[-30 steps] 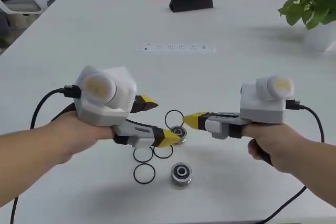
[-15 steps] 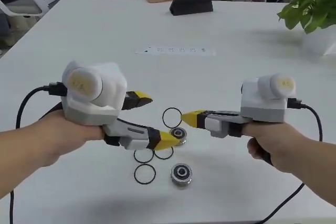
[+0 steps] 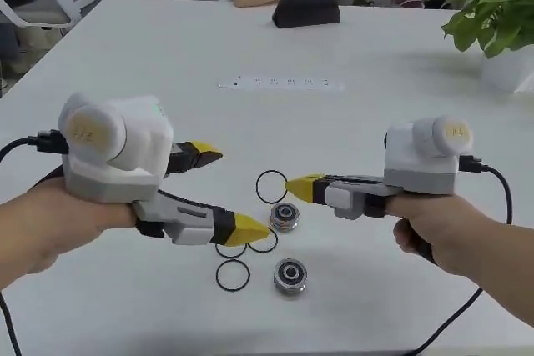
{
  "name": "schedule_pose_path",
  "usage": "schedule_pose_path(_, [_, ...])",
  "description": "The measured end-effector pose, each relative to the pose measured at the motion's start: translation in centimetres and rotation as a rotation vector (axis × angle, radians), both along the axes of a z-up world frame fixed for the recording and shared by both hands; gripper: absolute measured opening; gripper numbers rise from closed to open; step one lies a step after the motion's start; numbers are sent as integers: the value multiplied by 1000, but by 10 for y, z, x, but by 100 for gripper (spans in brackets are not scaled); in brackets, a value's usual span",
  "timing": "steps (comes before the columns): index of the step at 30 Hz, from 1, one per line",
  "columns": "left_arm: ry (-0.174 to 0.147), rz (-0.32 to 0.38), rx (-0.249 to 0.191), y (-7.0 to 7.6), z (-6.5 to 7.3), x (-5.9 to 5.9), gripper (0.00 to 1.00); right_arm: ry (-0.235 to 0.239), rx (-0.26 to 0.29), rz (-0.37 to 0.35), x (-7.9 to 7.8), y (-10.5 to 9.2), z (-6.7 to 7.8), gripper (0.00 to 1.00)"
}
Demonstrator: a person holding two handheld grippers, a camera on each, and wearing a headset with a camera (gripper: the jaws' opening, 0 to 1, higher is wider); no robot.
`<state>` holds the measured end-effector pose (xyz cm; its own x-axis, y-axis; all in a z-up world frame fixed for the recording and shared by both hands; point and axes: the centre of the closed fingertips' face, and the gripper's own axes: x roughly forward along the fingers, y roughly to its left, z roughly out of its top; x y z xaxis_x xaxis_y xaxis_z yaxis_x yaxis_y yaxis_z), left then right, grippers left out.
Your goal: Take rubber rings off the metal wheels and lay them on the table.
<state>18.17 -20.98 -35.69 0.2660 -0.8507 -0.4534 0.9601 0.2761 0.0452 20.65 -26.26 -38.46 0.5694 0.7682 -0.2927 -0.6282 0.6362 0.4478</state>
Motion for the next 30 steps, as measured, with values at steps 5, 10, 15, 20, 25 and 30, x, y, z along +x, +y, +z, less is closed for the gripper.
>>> schedule_pose_path(5, [3,11,-4,10,3,-3,77,-5,5,11,-6,6,6,0])
schedule_pose_path(10, [0,21,-4,21,5,-7,78,-8,6,19,-9,8,10,0])
schedule_pose_path(15, [-4,28,-1,29,7,-11,78,-9,11,27,-10,10,11,0])
schedule_pose_path(20, [-7,43,-10,37,12,-13,79,-9,16,36,-11,14,13,0])
schedule_pose_path(25, [-18,47,-4,43,13,-16,80,-7,29,44,-12,20,15,0])
schedule_pose_path(30, [-18,59,-8,49,14,-19,80,-5,41,55,-13,29,18,0])
